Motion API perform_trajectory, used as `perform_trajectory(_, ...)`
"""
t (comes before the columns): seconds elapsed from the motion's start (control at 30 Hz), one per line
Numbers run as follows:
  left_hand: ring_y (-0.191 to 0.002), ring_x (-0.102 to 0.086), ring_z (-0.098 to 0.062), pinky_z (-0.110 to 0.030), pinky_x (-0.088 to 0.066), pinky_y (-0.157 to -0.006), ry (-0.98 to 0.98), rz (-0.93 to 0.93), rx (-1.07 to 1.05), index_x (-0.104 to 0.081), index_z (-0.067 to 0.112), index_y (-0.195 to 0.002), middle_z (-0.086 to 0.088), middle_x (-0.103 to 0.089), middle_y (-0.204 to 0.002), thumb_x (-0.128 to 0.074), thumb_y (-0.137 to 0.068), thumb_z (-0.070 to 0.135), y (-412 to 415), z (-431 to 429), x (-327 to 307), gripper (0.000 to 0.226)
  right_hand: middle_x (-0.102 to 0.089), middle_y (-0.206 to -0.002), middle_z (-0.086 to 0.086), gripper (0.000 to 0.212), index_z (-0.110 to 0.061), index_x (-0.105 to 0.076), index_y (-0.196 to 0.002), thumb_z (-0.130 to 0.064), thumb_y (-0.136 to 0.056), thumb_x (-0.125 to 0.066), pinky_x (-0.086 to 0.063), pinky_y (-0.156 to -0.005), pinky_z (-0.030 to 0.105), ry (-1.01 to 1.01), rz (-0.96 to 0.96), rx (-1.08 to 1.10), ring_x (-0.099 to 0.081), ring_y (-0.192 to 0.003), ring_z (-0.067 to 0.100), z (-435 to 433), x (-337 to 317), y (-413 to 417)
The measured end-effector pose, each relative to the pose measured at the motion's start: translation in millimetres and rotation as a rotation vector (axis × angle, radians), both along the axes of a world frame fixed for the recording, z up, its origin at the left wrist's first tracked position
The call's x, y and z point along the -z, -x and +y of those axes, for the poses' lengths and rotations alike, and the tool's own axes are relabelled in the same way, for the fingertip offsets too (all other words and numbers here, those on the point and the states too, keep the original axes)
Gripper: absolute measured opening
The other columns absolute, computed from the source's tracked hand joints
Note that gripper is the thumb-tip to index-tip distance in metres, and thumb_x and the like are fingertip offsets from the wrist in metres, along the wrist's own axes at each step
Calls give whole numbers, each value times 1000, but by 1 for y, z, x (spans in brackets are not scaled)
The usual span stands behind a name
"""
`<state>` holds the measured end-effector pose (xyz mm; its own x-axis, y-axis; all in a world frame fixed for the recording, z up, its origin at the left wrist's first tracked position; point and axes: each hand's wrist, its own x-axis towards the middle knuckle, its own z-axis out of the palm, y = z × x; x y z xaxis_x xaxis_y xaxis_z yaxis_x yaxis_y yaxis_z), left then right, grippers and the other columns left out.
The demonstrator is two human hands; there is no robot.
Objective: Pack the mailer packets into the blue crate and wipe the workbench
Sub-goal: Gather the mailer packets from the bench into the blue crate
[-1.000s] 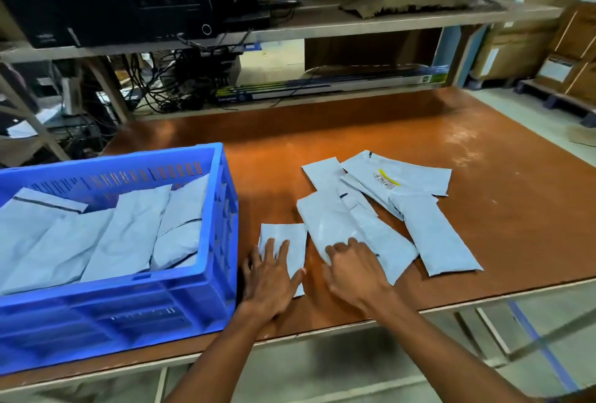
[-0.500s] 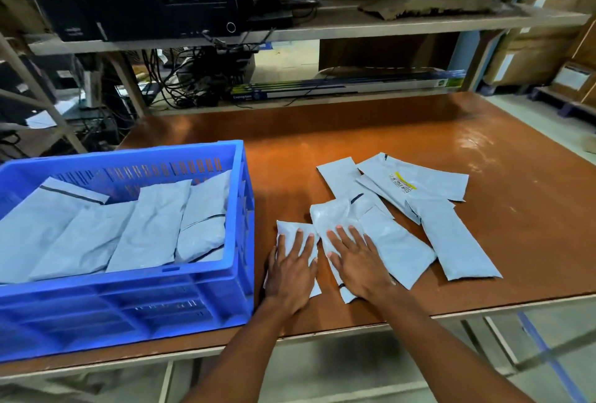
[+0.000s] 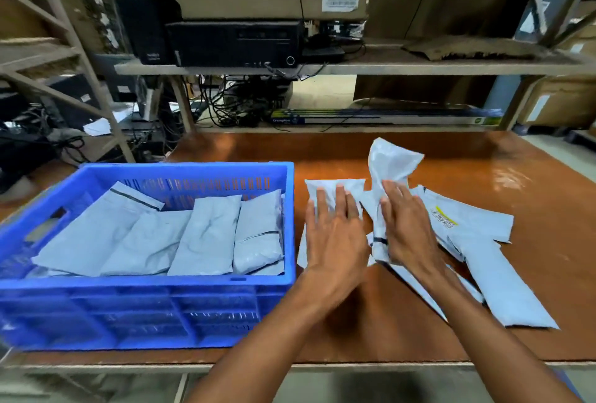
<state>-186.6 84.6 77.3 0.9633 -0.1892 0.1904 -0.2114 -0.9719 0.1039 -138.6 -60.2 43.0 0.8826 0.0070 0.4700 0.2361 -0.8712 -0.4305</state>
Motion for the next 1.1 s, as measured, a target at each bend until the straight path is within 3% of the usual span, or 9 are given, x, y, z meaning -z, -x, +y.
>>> perform_trajectory(0.13, -151, 2, -33, -51, -6, -120, -20, -346, -33, -9, 9, -156, -8, -3, -165, -22, -101, 29, 6, 76, -75, 60, -44, -149, 10, 49, -9, -45, -144, -30, -104, -27, -22, -119, 44, -23, -240, -122, -34, -142, 24, 69, -79, -3)
perform_trajectory(0.23, -151, -5, -32, -52, -10, -118, -19, -398, -128, -14, 11, -156, -5, -8, -165, -23, -105, 29, -5, 160, -89, 55, -52, -142, 15, 46, -4, -52, -137, -26, -102, -31, -29, -116, 45, 34, -329, -230, -44, -136, 27, 134, -99, 4)
perform_trajectory(0.43, -146, -20, -43, -63, -24, -110, -173, -116, -245, -26, 7, -152, -11, -22, -161, -41, -101, 22, -21, 308, -42, 55, -63, -120, 10, 41, -9, -61, -114, -27, -96, -28, -34, -102, 42, 229, -234, -365, -53, -120, 26, 263, -71, -1)
perform_trajectory(0.7, -151, -2, -32, -58, -13, -116, -111, 181, -282, -15, 11, -154, -2, -10, -164, -21, -105, 33, -22, 376, 14, 54, -64, -108, 11, 21, -12, -68, -100, -18, -84, -55, -33, -100, 43, 573, 51, -357, -51, -112, 31, 362, -40, 1)
perform_trajectory(0.83, -150, 1, -35, -58, -12, -118, -25, 292, -183, -14, 10, -155, -7, -4, -165, -20, -106, 36, -34, 361, 20, 55, -62, -122, 14, 30, -12, -66, -112, -25, -91, -49, -31, -106, 46, 665, 240, -273, -49, -121, 33, 357, -27, -5)
perform_trajectory(0.93, -149, 12, -35, -55, -2, -119, -93, 538, -86, -8, 18, -157, -11, 11, -164, -15, -106, 42, -42, 351, 26, 57, -50, -141, 14, 45, -12, -54, -133, -38, -101, -34, -36, -103, 45, 634, 612, -283, -46, -128, 35, 343, -17, -10)
perform_trajectory(0.97, -149, 16, -33, -56, -1, -118, -83, 562, -115, 1, 24, -157, -6, 17, -163, -15, -104, 50, -45, 354, 28, 61, -50, -141, 14, 45, -15, -52, -134, -38, -102, -31, -37, -102, 45, 643, 627, -293, -47, -127, 35, 338, -16, -13)
perform_trajectory(1.03, -149, 17, -28, -57, -1, -116, -44, 501, -158, 13, 35, -154, 4, 22, -162, -16, -99, 62, -51, 361, 30, 68, -56, -133, 15, 47, -17, -55, -129, -37, -99, -24, -38, -97, 47, 698, 393, -303, -50, -122, 36, 333, -15, -21)
perform_trajectory(1.1, -150, 17, -25, -56, -1, -117, -92, 429, -112, 16, 39, -153, 7, 21, -162, -16, -97, 66, -56, 365, 35, 69, -43, -147, 17, 58, -18, -44, -141, -50, -98, -20, -28, -108, 51, 622, 260, -276, -37, -136, 36, 328, -8, -32)
